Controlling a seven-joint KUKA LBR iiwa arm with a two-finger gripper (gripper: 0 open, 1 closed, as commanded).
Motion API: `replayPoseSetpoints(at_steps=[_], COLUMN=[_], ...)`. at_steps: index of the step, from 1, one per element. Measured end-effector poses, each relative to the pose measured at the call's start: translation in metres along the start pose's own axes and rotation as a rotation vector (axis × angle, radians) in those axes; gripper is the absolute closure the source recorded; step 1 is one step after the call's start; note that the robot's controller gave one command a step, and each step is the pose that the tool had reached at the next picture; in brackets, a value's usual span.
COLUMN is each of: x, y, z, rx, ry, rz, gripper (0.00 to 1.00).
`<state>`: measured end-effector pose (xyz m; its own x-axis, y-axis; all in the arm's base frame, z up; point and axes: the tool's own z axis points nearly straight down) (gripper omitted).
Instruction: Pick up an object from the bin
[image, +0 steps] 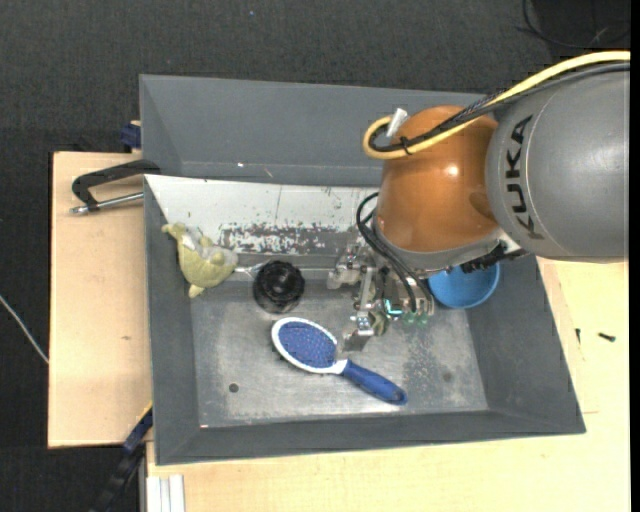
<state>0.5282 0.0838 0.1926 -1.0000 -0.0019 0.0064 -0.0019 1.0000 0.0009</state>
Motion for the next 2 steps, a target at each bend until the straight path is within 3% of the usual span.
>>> replayPoseSetpoints(at_steps=[1, 2], x=[0.0097, 0.0075], y=[0.0136, 0.0135], z=[0.1134, 0.1089], rx=[0.0, -0.001], ry=[-0.001, -0.008], rz=[-0.114, -0.111], gripper=[0.0, 1.0])
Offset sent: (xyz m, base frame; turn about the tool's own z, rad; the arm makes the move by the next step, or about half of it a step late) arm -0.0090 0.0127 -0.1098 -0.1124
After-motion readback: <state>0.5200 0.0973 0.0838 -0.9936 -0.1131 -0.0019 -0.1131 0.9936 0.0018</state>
